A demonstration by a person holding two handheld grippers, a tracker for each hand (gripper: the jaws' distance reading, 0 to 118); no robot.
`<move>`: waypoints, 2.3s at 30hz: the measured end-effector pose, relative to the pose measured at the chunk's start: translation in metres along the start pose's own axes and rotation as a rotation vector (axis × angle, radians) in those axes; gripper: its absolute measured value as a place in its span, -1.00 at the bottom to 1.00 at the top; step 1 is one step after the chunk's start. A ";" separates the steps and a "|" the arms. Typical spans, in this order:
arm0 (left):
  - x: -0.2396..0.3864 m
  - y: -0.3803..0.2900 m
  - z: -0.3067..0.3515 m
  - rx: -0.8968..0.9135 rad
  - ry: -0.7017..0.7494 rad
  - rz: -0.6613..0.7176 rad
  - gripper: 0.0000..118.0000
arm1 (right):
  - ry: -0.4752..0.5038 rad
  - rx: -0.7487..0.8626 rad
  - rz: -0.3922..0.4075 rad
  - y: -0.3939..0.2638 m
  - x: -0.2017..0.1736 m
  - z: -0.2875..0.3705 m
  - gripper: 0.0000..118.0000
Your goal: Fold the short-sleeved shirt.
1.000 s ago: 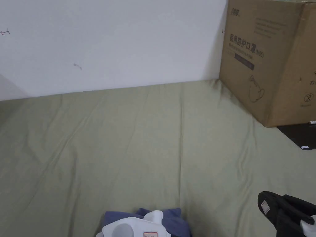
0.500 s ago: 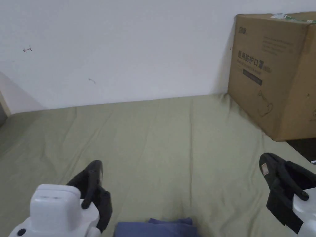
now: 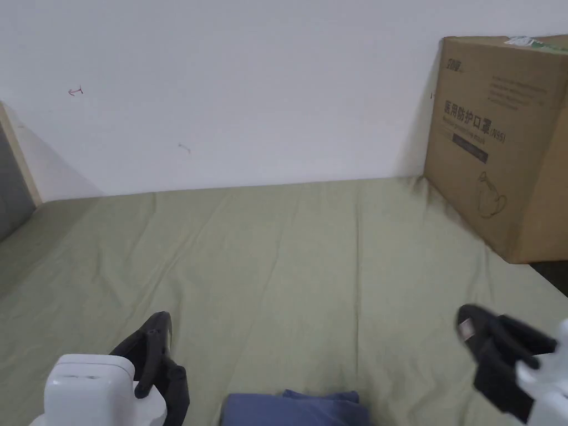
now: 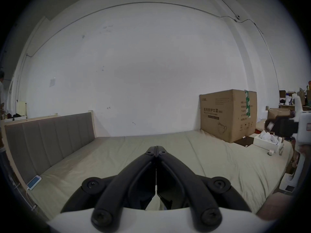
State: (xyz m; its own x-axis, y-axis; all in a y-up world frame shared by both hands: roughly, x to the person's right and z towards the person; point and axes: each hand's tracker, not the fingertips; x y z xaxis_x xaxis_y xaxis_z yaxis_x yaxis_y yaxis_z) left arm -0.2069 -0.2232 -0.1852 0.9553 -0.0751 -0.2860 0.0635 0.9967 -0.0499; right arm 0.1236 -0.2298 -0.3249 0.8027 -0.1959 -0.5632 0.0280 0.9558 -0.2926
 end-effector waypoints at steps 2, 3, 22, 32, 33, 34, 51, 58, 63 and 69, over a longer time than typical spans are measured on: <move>-0.005 -0.008 -0.002 -0.041 0.007 0.014 -1.00 | 0.113 -0.338 -0.084 -0.024 0.005 -0.038 -0.97; -0.009 -0.014 -0.004 -0.070 0.002 0.040 -1.00 | 0.163 -0.486 -0.134 -0.043 0.010 -0.059 -0.97; -0.113 -0.178 -0.116 -0.764 -0.651 0.908 1.00 | 0.169 -0.808 -0.245 -0.133 0.035 -0.143 -0.97; -0.047 -0.231 -0.184 -1.006 -1.061 1.263 1.00 | 0.163 -0.819 -0.260 -0.133 0.035 -0.142 -0.97; -0.037 -0.232 -0.188 -1.020 -1.110 1.254 1.00 | 0.163 -0.820 -0.260 -0.133 0.035 -0.142 -0.97; -0.035 -0.240 -0.194 -1.025 -1.128 1.226 1.00 | 0.163 -0.821 -0.260 -0.133 0.035 -0.142 -0.97; -0.097 -0.161 -0.163 -0.943 -0.805 0.755 -0.58 | 0.181 -0.593 -0.188 -0.080 0.017 -0.084 -0.97; -0.224 -0.099 -0.152 -1.018 -0.370 0.395 -0.58 | 0.145 -0.488 -0.163 -0.041 0.009 -0.052 -0.97; -0.271 -0.079 -0.157 -1.141 -0.039 -0.137 -0.57 | 0.125 -0.475 -0.152 -0.034 0.008 -0.048 -0.97; -0.319 -0.097 -0.159 -1.105 0.093 -0.197 0.98 | 0.108 -0.490 -0.139 -0.036 0.001 -0.049 -0.97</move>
State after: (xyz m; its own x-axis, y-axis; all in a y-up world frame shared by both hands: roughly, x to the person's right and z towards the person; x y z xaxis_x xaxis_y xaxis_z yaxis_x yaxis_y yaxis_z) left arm -0.5633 -0.3010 -0.2411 0.9287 -0.2763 -0.2474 -0.1240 0.3974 -0.9092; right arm 0.0944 -0.2751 -0.3535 0.7443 -0.3599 -0.5625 -0.1728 0.7098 -0.6828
